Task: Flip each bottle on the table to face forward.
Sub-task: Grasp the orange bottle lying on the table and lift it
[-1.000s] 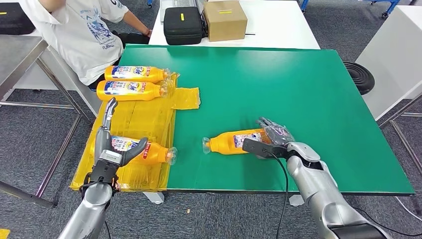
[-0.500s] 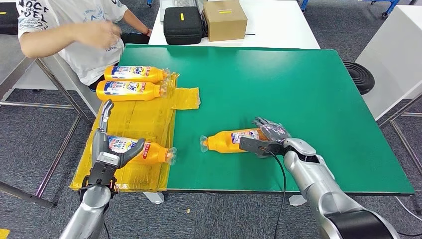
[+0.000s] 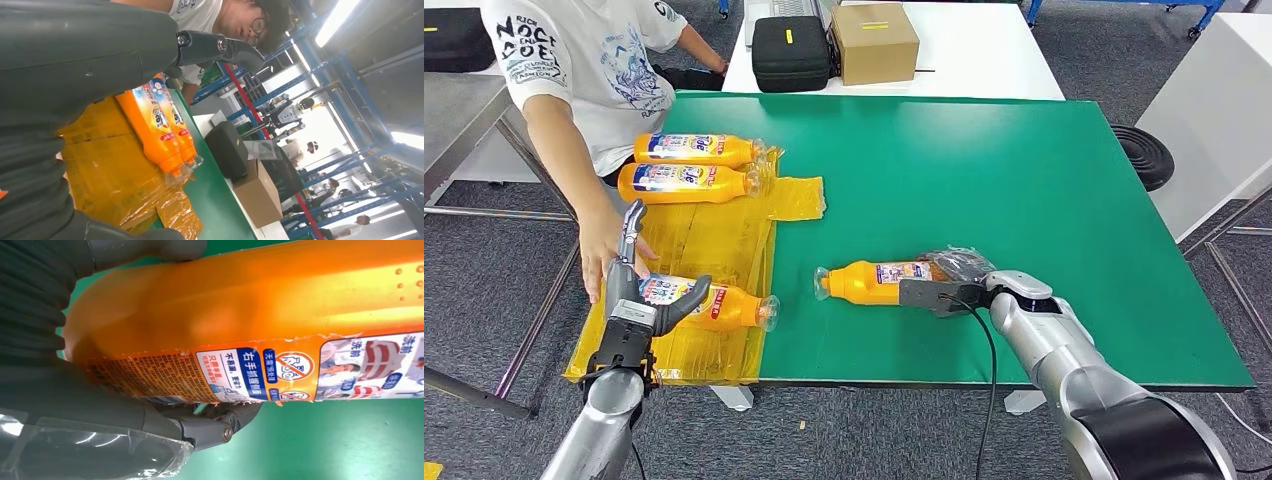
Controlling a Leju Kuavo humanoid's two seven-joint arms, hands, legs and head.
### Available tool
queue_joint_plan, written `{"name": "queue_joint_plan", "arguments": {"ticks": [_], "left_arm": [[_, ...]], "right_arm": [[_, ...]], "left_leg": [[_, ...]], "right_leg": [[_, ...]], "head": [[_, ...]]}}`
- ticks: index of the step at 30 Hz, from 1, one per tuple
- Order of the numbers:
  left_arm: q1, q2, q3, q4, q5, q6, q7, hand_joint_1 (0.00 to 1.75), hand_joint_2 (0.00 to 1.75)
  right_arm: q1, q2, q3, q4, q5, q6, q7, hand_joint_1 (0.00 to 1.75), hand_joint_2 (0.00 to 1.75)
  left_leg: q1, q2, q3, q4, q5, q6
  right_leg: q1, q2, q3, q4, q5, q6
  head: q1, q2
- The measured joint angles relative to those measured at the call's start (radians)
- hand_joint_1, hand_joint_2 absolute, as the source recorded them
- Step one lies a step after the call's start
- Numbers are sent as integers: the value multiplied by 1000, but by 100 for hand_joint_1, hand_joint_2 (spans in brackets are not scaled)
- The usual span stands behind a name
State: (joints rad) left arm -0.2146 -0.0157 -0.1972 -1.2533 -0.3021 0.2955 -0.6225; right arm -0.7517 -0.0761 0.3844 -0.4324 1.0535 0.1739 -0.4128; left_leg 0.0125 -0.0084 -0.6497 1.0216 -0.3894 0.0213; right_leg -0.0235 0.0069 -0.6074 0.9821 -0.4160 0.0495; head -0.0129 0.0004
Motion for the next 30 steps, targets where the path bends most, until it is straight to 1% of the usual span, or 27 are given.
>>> {"name": "queue_joint_plan", "arguments": {"ticks": [10, 14, 17, 21, 23, 25, 30], "left_arm": [[-1, 1, 0, 13, 7, 2, -4, 0, 175], [0, 1, 0, 14, 10, 7, -6, 0, 175], [6, 1, 0, 12, 12, 10, -7, 0, 175], [27, 3, 8, -5, 17, 12, -4, 0, 175], [37, 4, 13, -17, 18, 13, 1, 0, 175], [41, 5, 16, -27, 20, 12, 9, 0, 175], [42, 5, 21, -37, 51, -11, 27, 0, 175]], "right_arm": [[-1, -2, 8, 10, -17, 0, -12, 175, 175], [4, -2, 13, 10, -49, -26, -34, 175, 175], [22, -2, 11, 6, -100, -91, -71, 175, 175], [89, 14, -26, -46, -217, -238, -131, 175, 175], [140, 29, -61, -114, -276, -311, -146, 175, 175], [201, 46, -100, -208, -320, -363, -153, 175, 175], [361, 88, -182, -459, -346, -457, -159, 175, 175]], "left_leg": [[0, 0, 0, 0, 0, 0], [0, 0, 0, 0, 0, 0], [0, 0, 0, 0, 0, 0], [0, -1, -2, 0, 0, 0], [0, -2, -3, 0, 0, 0], [1, -3, -4, 0, 0, 0], [1, -3, -7, 0, -1, -1]], "right_leg": [[0, 0, 0, 0, 0, 0], [0, 0, 0, 0, 0, 0], [0, 0, 0, 0, 0, 0], [0, 0, -1, 0, 0, 0], [0, -1, -2, 0, 0, 0], [1, -2, -2, 0, -1, 0], [0, -2, -4, 0, -1, 0]], "head": [[0, 0], [0, 0], [0, 0], [0, 0], [0, 0], [0, 0], [0, 0]]}}
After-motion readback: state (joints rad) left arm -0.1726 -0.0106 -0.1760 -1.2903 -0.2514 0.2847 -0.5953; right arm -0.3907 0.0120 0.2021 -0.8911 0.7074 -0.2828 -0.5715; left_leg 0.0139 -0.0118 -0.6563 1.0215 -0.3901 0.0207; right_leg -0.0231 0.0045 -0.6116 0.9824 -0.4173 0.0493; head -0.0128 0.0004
